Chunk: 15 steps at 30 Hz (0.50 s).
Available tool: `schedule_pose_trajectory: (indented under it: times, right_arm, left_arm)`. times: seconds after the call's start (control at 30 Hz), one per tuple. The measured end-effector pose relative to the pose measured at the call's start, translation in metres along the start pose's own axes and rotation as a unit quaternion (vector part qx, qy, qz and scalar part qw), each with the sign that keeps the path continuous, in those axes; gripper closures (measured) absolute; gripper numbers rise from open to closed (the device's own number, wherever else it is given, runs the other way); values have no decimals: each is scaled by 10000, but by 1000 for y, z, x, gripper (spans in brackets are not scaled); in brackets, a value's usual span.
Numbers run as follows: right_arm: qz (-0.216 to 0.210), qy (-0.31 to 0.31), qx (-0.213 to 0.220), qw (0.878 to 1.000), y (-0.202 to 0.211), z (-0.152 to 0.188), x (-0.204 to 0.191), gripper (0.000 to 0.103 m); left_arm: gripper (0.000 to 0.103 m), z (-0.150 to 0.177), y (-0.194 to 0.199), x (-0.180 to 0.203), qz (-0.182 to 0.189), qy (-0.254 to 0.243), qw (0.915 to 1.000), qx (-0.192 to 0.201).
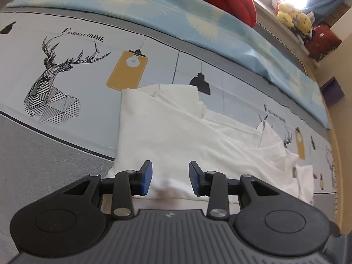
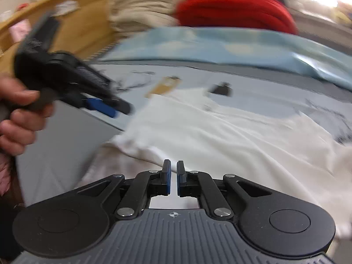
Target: Fold small clothes
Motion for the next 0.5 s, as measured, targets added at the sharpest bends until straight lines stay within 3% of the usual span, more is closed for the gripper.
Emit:
schedule_pose_trajectory:
  times: [0.03,0.1,0.17,0.27,0.33,0.4,0.43,0.5]
  right_arm:
    - [300,-176,14,9994,5,-7,12,96]
    - [1196,-777,238,9895,27,-20,51,82]
    - [1934,-1563,516,9672,53,-25,91,78]
    - [3147,-2835,1016,9001,107,-6,166,62]
    - [3881,-3594,1272,8390,142,26,209,62]
    - [4356,-4203,1342,7846,163,61,237,61]
    - [4359,-4504,1398,7666,164,71,246,61]
    - [4007,-5031,1459,7517,154,83,261,61]
  left_arm:
    - [62,0,0,2,25,25,10000,-3]
    - [62,-1,0,6,82,65,9999,-6]
    - [62,0,1,11,118,82,9999,-10]
    - [60,4,1,16,144,10,9999,-21]
    - [60,6,1,18,117,-57,9999,-26]
    - [60,7,0,18,97,-116,9999,-29]
    - [60,8,-1,18,76,-137,9999,-28]
    - [60,8,-3,17,25,-170,9998,-33]
Point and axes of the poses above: each gripper's, at about its wrist camera, not at the fingertips, and y roughly against the way its jaws point, x to its right, z to its underside, the point moved 9 cm from there along -y, roughly the way its jaws point, and after that the axes turned 14 degrees about x, right-handed, at the moved point
